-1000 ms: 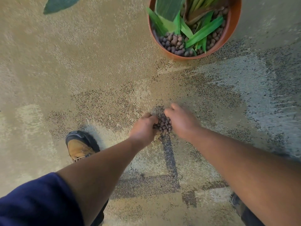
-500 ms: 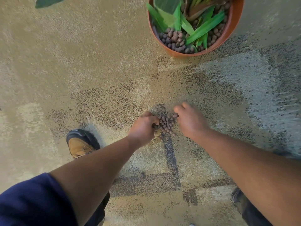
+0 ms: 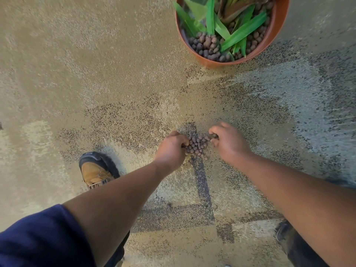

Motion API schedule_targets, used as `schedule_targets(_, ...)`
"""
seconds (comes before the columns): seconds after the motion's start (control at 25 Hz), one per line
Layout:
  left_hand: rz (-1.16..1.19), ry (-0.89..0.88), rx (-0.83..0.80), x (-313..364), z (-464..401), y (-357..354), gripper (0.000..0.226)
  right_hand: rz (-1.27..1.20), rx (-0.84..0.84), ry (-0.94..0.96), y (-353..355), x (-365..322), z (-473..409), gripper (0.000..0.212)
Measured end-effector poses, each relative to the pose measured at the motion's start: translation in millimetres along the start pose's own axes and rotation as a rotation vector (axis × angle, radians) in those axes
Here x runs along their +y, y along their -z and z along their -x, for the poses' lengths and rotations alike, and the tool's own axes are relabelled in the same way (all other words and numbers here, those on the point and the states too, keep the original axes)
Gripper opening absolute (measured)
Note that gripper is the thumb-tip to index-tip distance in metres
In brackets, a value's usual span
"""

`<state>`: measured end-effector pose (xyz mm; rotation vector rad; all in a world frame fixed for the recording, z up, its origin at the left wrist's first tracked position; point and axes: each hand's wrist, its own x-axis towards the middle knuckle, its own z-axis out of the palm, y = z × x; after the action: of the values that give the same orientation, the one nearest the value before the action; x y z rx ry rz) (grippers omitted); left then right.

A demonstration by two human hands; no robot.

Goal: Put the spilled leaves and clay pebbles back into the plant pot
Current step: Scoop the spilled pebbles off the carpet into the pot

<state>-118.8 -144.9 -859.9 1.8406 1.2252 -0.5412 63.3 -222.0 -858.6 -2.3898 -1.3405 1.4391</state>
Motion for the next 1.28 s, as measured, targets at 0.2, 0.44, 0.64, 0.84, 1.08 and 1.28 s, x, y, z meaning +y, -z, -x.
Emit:
schedule_targets(0.2,-0.065,-0.068,-0.024,-4.2,3.1,2.0,0.023,-0.022,0.016,-0.020,0.4,2.6,1.8,0.023)
schedule_targets(0.44,-0.103,-0.110,-0.020,-8.7,-2.1,8.2,0.020,0.063,-0.004,0.054,0.9,4.7,0.1,0.007)
schedule_targets(0.64,-0.184,-0.175,0.000,-13.3,-4.7,9.2,0.025,0.176,-0.043,0.092,2.0,-4.2,-2.4,0.009)
schedule_targets(0.84,-0.170,-0.179,-0.003,-11.4,-10.0,10.1,0.020,0.175,-0.043,0.052,-0.6,-2.9,-4.2,0.017)
schedule_targets(1.08,0.000,-0.007,-0.041,-4.4,-15.2,20.5,0.018,-0.237,0.045,-0.235,2.8,-10.0,0.2,0.017)
schedule_targets(1.28,0.276,-0.005,0.090,36.6,-6.7,59.1,0.014,-0.736,0.114,-0.354,34.6,-28.1,15.0,0.022)
